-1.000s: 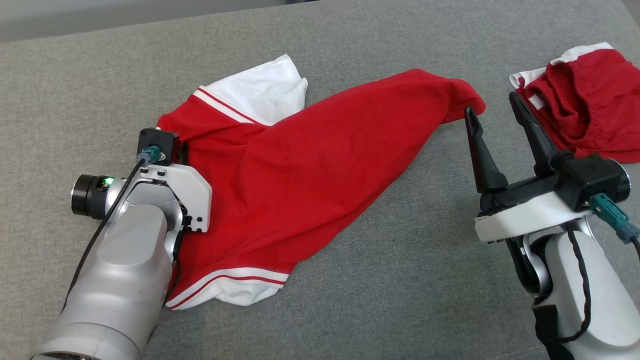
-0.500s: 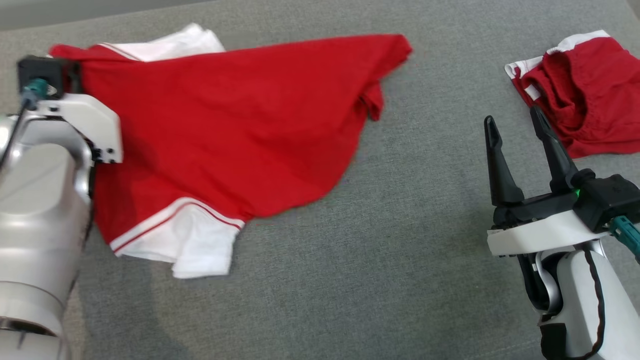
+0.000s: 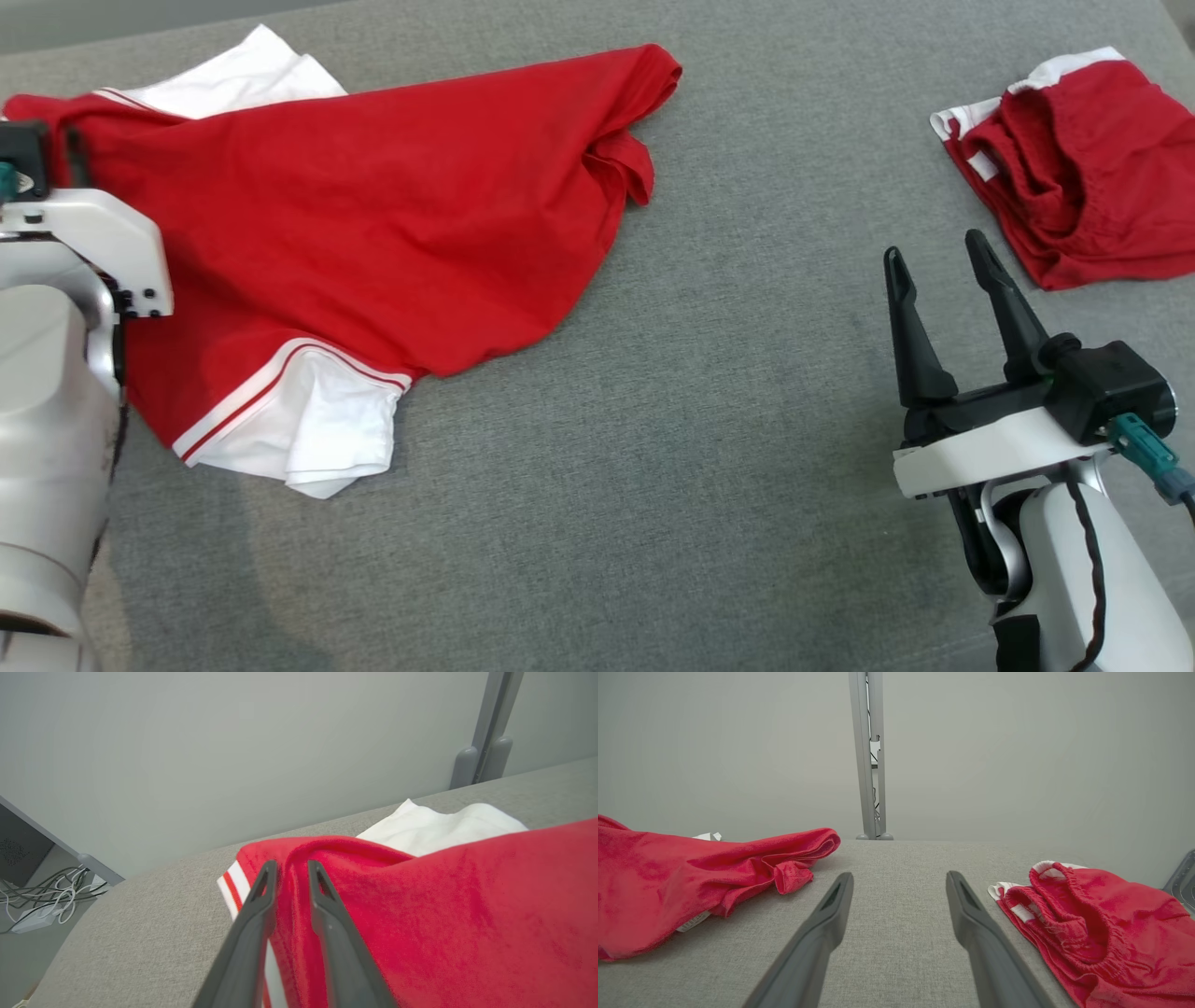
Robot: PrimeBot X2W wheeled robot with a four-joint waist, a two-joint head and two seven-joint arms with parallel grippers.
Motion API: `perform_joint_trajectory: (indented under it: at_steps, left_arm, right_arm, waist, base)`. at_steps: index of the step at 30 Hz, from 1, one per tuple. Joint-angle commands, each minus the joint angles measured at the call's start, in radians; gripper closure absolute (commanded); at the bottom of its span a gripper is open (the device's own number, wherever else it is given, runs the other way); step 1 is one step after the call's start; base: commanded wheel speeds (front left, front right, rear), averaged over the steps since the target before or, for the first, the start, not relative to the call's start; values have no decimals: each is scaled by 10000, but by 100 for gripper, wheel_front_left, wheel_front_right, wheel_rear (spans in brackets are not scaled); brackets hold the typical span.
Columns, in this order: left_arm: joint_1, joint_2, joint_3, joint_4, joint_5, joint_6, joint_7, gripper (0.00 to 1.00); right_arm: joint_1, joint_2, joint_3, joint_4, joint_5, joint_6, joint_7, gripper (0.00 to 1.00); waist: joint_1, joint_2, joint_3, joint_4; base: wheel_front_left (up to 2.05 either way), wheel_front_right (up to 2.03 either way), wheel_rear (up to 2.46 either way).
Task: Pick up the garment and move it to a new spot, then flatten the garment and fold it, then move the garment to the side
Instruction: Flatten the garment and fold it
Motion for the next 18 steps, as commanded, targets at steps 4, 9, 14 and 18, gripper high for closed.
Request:
perform_joint_trajectory:
  at_steps: [4,9,14,18]
  left_arm:
    - [249,-225,76,-341,-185,-185,-86,0]
    - [903,-508,279,-1813,-301,-450,-95,0]
    - [2238,-786,426,-3663,-197,-699,-99,0]
    - [3642,-1064,617,-5160,-159,-724,-99,0]
  right_arm:
    - [-7,-14,153,217,96,1,-59,0]
    - [-140,-10,488,685,163,1,-57,0]
    - [-124,-18,810,1177,211,1,-59,0]
    - [-90,-15,986,1589,285,1,-60,0]
  waist:
    - [0,0,-223,317]
    - [0,0,-580,919]
    - [0,0,-932,1609]
    - [0,0,-1151,2047]
  base:
    - [0,0,0]
    - [0,0,0]
    - [0,0,0]
    - [0,0,0]
